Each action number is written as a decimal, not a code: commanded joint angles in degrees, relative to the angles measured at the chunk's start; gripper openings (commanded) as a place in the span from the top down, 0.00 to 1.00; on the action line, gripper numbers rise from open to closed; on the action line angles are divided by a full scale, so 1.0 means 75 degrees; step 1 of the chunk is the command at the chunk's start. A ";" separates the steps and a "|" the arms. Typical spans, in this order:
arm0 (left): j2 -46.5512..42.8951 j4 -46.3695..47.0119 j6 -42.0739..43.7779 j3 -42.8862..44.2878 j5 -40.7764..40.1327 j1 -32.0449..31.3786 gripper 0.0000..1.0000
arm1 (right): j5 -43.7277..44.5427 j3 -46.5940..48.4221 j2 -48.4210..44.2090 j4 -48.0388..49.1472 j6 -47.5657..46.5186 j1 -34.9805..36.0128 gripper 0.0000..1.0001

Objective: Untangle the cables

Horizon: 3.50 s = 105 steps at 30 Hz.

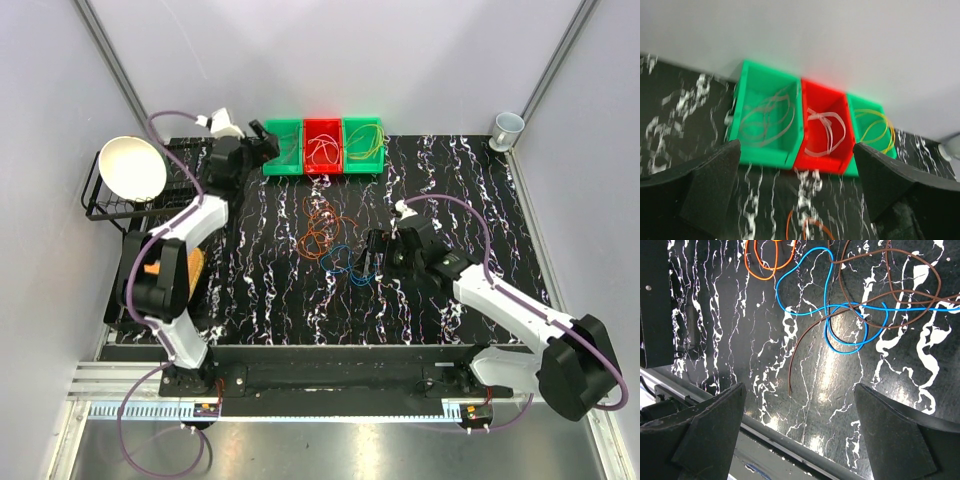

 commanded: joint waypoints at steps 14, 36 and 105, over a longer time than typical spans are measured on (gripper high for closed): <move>-0.1893 -0.3023 -0.0049 -0.1896 0.0610 -0.0692 0.05 | 0.0898 0.0389 0.0080 -0.0122 -0.0010 0.0023 0.06; -0.2761 -0.3926 -0.0704 -0.3009 -0.0469 -0.3657 0.12 | 0.2703 0.0566 0.0468 -0.0966 0.0833 0.0011 0.05; -0.0415 -0.5772 0.0654 0.0633 0.0173 -0.5193 1.00 | 0.2692 0.0495 0.0375 -0.0978 0.0658 -0.0153 0.03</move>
